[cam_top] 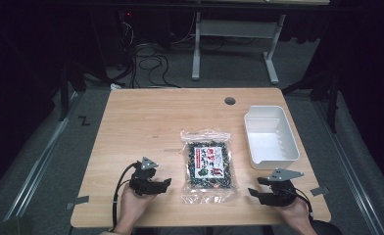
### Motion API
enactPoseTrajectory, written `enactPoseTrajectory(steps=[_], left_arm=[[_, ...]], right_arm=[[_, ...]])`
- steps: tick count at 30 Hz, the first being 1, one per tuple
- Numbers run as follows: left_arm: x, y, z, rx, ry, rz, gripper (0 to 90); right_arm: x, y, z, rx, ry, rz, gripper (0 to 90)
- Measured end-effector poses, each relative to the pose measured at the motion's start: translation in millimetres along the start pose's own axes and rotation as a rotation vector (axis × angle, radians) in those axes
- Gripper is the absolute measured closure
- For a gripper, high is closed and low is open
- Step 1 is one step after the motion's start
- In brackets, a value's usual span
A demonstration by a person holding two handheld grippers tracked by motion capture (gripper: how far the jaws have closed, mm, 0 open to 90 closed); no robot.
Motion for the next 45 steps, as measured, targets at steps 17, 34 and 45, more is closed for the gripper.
enactPoseTrajectory(steps=[17,34,45], left_arm=[[0.4,0.6,0.6,0.021,0.005,-0.014,28.6],[3.2,1.5,5.9,0.04,0.038,-0.04,28.9],[2.3,13.6,12.9,-0.01,0.026,-0.057,29.3]], right_arm=[[-0.7,1.5,-0.4,-0.013,-0.004,0.019,41.0],[-0.1,2.4,1.4,-0.029,0.014,0.046,43.2],[0.0,3.8,1.4,-0.032,0.011,0.048,42.3]])
Point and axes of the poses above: each handheld gripper's, and its own axes: x roughly backward along the jaws, z roughly out of its top, y roughly to its right, the point moved 5 cm from there along -x, roughly forward along the jaws, and after that the axes turned 1 degree about -x, right-handed, at the moved point
